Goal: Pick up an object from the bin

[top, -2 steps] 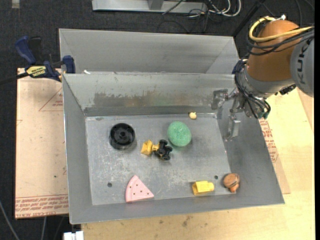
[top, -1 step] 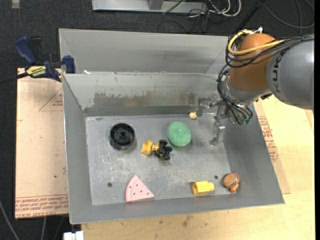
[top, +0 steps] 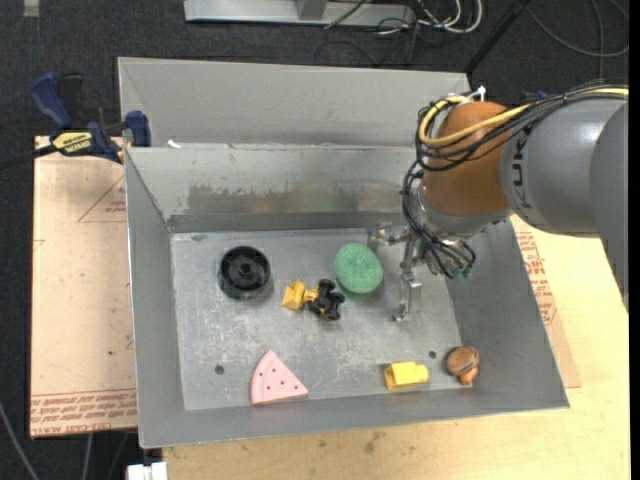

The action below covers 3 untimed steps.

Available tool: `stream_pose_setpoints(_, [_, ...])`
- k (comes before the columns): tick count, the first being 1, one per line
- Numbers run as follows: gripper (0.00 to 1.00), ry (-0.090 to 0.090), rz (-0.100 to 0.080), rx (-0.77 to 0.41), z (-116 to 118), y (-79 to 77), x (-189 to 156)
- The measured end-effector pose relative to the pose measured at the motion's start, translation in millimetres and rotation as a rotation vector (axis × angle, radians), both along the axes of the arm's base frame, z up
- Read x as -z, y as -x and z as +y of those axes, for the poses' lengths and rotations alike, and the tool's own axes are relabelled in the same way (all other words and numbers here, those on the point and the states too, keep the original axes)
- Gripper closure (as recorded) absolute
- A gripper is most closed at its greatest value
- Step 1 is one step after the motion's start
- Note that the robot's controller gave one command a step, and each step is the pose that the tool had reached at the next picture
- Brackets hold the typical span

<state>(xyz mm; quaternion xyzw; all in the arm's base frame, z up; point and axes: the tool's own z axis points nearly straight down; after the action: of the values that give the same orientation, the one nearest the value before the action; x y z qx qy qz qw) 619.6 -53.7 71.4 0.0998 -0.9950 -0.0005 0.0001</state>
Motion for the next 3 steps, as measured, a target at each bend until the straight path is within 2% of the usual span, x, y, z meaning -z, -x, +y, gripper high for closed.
stream_pose_setpoints(1, [0.0, 0.0, -0.003, -0.018, 9.1, -15.2, -0.3])
stream_pose_setpoints(2, [0.0, 0.001, -0.003, -0.095, 49.0, -3.3, 0.8])
stream_pose_setpoints(3, [1.0, 0.0, -0.004, -0.304, 67.5, -8.6, 1.3])
